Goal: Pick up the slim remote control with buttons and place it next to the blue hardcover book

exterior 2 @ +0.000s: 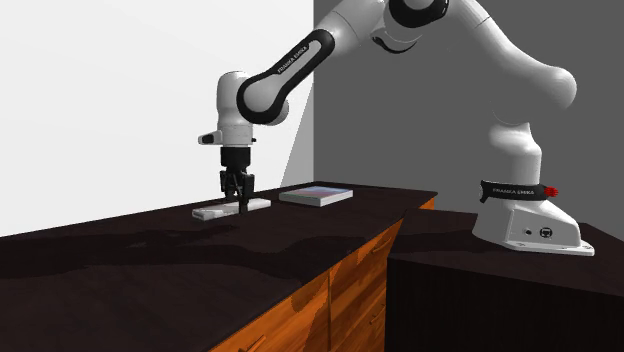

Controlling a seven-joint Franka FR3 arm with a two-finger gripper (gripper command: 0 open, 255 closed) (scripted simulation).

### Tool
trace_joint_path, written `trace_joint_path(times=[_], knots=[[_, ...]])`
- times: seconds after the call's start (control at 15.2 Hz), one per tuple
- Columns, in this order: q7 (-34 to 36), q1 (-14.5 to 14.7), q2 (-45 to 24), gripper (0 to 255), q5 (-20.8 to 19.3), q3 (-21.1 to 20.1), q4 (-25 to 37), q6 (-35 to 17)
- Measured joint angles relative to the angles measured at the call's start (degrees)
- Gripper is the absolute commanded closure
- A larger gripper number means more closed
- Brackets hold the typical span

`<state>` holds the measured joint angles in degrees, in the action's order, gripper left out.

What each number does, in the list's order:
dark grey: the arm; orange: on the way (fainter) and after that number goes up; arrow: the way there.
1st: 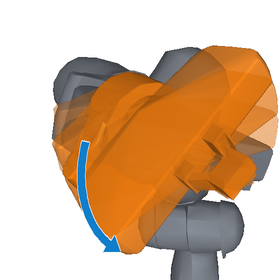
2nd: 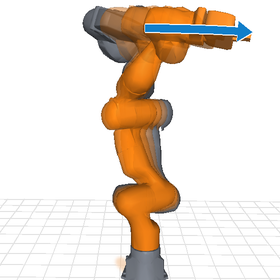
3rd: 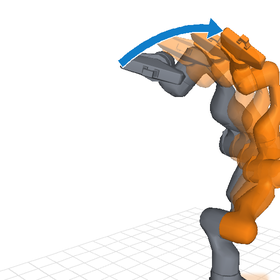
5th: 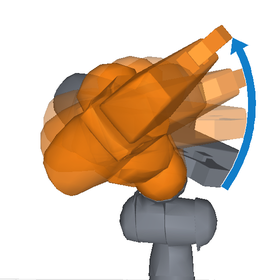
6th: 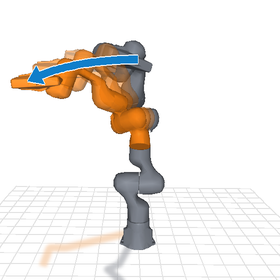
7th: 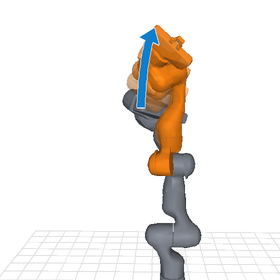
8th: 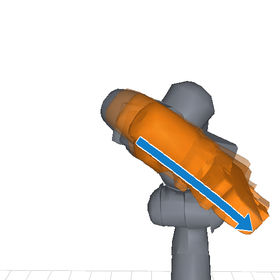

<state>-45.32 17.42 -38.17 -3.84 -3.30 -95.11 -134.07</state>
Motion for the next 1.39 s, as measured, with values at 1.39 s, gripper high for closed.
trace_joint_path(times=[1.39], knots=[[-11.7, -9.2, 20.7, 255, 2.3, 1.8, -26.8, -6.2]])
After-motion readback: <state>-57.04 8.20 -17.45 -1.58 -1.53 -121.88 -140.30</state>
